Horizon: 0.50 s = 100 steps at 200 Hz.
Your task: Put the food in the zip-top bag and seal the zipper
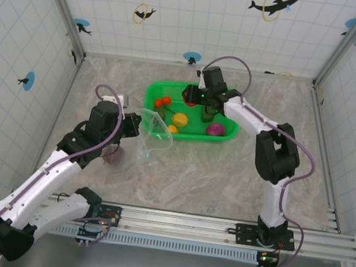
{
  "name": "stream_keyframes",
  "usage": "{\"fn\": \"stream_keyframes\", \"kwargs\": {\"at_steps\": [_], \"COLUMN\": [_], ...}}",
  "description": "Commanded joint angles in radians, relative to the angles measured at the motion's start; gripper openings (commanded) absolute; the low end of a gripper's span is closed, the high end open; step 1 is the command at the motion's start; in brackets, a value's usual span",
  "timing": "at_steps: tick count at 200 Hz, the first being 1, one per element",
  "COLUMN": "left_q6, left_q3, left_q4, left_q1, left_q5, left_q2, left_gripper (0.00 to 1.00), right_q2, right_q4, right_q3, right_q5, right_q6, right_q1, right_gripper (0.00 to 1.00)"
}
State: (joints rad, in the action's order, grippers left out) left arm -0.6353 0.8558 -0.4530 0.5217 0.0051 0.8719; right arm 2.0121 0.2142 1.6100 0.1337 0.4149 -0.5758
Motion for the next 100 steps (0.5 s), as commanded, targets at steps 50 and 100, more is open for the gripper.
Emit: {"fn": "stream_keyframes", "kwargs": {"at_steps": [50,100], "left_q6": [-0.05,-0.066], "left_q3": [-0.024,-0.017], "left_q4": [0.075,0.127], "left_q1": [-0.007,-0.007], "left_q5": [0.101,0.148], "left_q2": [0.039,0.06], "left_gripper": [0.0,0.0], "right_q2": [-0.286,-0.505], "right_q4": [-0.141,-0.245], "right_q3": [-0.22,-0.407], "right_q5": [0.118,0.226], "right_q6": [0.03,0.061], "right_q1": [0.005,-0.097], "right_gripper": [0.58,0.6]}}
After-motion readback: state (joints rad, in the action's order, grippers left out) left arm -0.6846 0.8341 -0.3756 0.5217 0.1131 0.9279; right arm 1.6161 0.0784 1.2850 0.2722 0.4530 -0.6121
